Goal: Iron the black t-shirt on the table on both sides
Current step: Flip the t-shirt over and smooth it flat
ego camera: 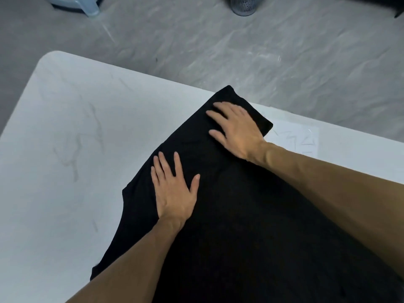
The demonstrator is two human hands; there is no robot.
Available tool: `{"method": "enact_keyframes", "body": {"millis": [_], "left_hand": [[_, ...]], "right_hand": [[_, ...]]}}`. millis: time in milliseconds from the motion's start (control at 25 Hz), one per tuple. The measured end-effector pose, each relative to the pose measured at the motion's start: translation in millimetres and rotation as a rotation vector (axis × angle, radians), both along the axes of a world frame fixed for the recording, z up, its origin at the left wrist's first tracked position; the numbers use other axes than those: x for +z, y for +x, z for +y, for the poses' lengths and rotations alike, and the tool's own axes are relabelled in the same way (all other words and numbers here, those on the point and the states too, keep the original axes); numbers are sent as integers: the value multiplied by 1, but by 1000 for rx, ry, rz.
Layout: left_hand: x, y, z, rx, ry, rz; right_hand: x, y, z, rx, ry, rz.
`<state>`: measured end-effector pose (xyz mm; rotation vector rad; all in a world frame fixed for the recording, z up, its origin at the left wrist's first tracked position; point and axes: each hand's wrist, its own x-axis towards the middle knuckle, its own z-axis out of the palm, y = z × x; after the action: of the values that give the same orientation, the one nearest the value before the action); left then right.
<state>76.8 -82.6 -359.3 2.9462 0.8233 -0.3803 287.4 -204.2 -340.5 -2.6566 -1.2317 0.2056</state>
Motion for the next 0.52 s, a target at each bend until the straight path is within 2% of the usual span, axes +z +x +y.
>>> {"method": "enact_keyframes", "body": {"millis": [40, 80, 120, 200, 280, 360, 400, 440, 520], "left_hand": [[0, 0, 0, 3, -3, 6], [0, 0, 0, 4, -5, 15], [-1, 1, 1, 5, 0, 18], [-1, 0, 1, -1, -8, 23], [-1, 0, 0, -5, -22, 15], [-1, -1, 1, 5, -30, 10], [-1, -1, 0, 4, -33, 14], [-1, -1, 0, 1, -38, 12], [0, -3, -2, -6, -58, 2]], "right_hand": [[-9, -6, 7, 138, -153, -7], [-18, -3, 10, 167, -256, -9], [-24, 7, 13, 106, -302, -6], [-16, 30, 17, -77, -316, -22], [5, 32, 13, -204, -202, -77], [20, -17, -1, -169, -46, -77], [18, -61, -20, -105, -45, -61], [13, -105, -45, -56, -94, -33], [1, -163, -104, -159, -231, 7]]}}
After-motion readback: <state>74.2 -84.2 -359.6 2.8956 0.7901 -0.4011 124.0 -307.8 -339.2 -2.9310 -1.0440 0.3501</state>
